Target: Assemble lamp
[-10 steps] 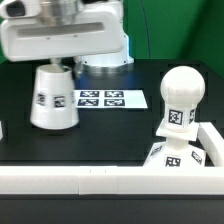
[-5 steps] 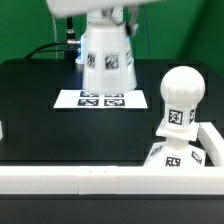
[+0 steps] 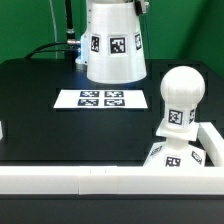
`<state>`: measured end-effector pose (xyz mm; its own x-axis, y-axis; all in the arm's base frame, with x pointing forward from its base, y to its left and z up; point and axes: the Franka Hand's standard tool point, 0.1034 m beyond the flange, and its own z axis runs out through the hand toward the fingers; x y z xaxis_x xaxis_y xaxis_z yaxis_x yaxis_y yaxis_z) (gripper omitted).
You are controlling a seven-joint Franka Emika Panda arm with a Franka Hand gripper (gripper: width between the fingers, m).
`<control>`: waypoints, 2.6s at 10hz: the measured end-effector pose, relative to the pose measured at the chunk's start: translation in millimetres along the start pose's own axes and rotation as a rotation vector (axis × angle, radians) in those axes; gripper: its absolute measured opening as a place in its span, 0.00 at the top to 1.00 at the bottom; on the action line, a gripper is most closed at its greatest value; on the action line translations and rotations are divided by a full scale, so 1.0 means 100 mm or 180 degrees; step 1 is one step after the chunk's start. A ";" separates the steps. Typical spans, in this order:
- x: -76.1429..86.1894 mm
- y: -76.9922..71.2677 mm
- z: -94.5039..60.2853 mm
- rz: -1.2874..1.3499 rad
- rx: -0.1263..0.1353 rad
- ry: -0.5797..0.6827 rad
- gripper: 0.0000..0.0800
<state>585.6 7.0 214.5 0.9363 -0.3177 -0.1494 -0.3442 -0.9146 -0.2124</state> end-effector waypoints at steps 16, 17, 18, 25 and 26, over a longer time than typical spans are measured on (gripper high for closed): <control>0.21 -0.78 0.68 0.0138 -0.0050 -0.0004 0.94; 0.21 -0.78 0.68 0.0142 -0.0051 -0.0007 0.94; 0.22 -0.77 0.68 0.0137 -0.0050 -0.0007 0.94; 0.05 -0.81 0.14 0.0320 -0.0098 -0.0205 0.15; 0.04 -0.88 0.14 0.0363 -0.0110 -0.0187 0.13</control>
Offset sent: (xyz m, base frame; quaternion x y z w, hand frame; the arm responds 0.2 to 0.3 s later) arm 0.0326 0.0545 0.0378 0.0201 0.0137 0.0476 0.9986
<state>618.3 89.7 219.5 0.8853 -0.4058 -0.2271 -0.4446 -0.8818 -0.1574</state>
